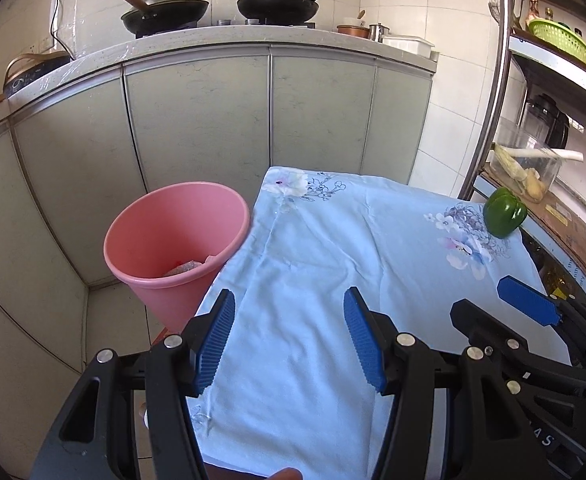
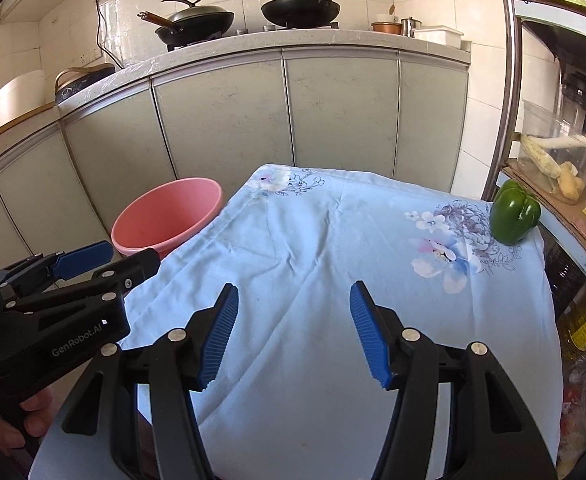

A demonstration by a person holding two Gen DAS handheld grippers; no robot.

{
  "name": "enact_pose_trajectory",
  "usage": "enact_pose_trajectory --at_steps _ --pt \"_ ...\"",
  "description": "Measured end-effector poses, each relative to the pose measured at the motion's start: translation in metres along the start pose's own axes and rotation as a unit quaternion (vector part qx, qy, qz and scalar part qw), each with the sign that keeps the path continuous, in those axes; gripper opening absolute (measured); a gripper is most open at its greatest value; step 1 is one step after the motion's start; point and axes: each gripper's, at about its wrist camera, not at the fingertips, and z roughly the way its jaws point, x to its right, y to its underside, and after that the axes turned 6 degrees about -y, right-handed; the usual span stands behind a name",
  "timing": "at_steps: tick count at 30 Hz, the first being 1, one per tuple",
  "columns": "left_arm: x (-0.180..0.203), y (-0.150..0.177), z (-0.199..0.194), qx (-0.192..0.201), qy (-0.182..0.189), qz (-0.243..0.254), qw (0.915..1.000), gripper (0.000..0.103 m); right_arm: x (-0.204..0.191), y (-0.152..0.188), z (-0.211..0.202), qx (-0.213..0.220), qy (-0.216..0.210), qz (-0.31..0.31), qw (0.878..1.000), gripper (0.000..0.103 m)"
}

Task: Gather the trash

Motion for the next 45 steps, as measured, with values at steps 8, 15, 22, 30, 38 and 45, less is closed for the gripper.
enact_pose_trajectory --at_steps 8,15,22,30,38,45 --pt "0.004 -0.005 -0.002 0.006 0.000 0.006 1.0000 0.056 0.004 -0.001 -0.003 0.008 0.012 0.005 1.000 0.059" --pt "0.019 -0.015 0.000 0.017 0.017 0.016 0.9996 0.056 0.017 0.003 -0.010 0.016 0.039 0.024 0.999 0.059" --pt "0.035 -0.009 -0.001 0.020 0.026 0.039 0.9987 0.056 0.025 0.007 -0.010 0.012 0.050 0.040 0.998 0.059" --pt "0.038 -0.006 -0.001 0.021 0.027 0.045 0.9984 0.055 0.025 0.009 -0.009 0.011 0.053 0.041 0.998 0.059" --pt "0.038 -0.004 -0.002 0.018 0.028 0.044 0.9985 0.055 0.023 0.009 -0.009 0.012 0.056 0.038 0.998 0.059" --pt "0.037 -0.003 -0.001 0.014 0.026 0.043 0.9986 0.055 0.021 0.010 -0.010 0.013 0.056 0.034 0.998 0.059"
